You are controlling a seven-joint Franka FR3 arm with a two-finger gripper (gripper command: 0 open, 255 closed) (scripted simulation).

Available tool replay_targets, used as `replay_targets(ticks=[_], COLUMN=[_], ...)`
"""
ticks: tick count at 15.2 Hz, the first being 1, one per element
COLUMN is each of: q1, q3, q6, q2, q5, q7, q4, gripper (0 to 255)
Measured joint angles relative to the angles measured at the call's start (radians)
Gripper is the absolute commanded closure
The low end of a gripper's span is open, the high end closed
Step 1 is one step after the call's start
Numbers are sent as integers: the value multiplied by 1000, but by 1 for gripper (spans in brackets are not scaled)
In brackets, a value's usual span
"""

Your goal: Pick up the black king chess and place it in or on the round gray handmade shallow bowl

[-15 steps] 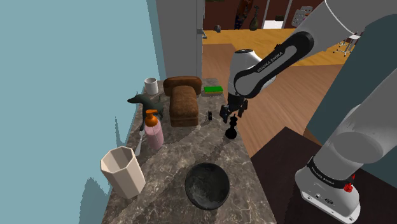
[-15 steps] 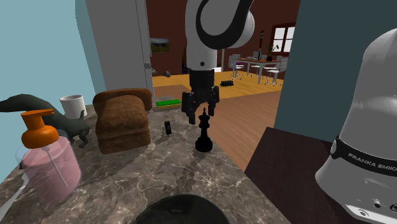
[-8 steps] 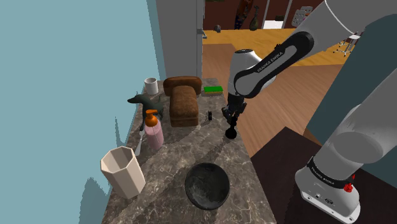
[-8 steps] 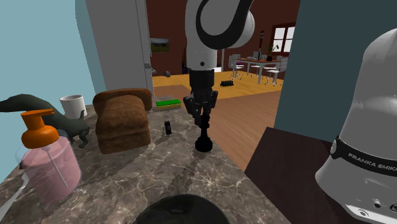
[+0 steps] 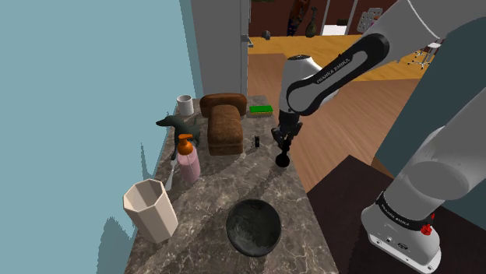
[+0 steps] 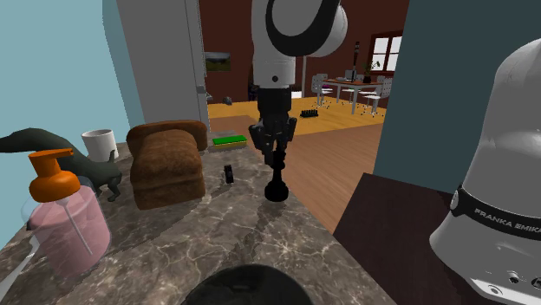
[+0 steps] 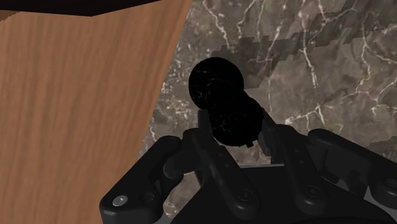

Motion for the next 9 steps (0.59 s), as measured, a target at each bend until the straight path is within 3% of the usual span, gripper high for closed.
replay_targets(ticks=[9], q1=[3], q3=[-6], q6=[-145], q2=[-111], q5=[10], q7=[-5], q4=[34], gripper=[255])
